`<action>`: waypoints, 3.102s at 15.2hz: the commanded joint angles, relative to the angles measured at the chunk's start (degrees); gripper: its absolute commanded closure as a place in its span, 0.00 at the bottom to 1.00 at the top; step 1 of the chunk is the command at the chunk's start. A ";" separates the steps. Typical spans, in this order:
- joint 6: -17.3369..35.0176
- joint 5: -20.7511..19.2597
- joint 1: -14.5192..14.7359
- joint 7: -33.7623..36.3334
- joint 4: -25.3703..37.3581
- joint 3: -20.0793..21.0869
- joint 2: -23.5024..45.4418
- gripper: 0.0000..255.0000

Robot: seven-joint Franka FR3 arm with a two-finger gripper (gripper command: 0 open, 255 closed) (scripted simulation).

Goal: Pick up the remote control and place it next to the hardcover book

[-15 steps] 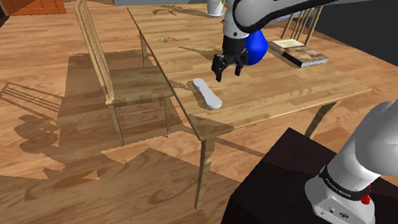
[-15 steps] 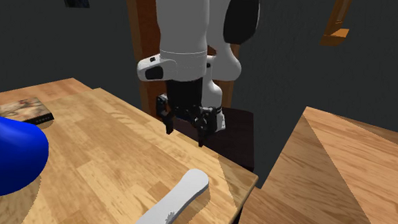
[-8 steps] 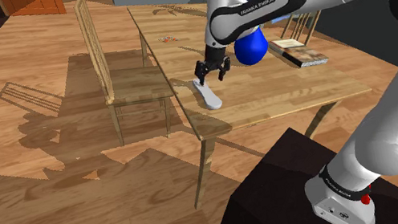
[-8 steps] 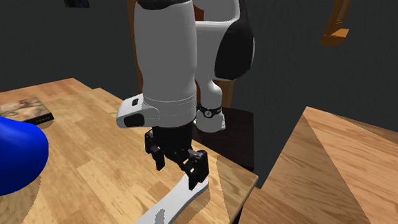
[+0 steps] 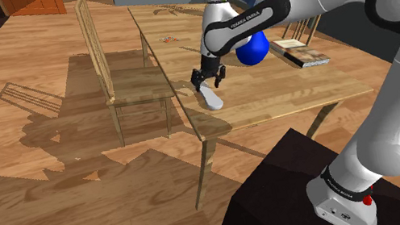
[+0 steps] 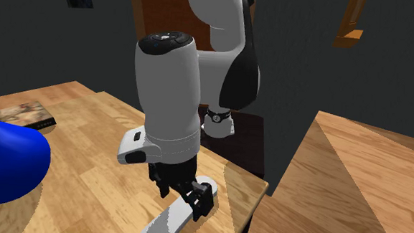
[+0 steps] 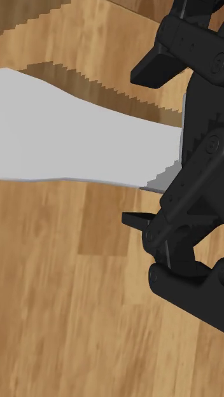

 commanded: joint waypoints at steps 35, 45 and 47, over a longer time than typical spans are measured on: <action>-9.42 0.20 -0.03 0.07 4.87 0.06 -4.59 1.00; -10.36 0.59 -3.98 -7.44 -0.81 -3.34 -11.07 1.00; -10.10 0.55 -5.28 -10.01 -2.65 -4.64 -12.61 1.00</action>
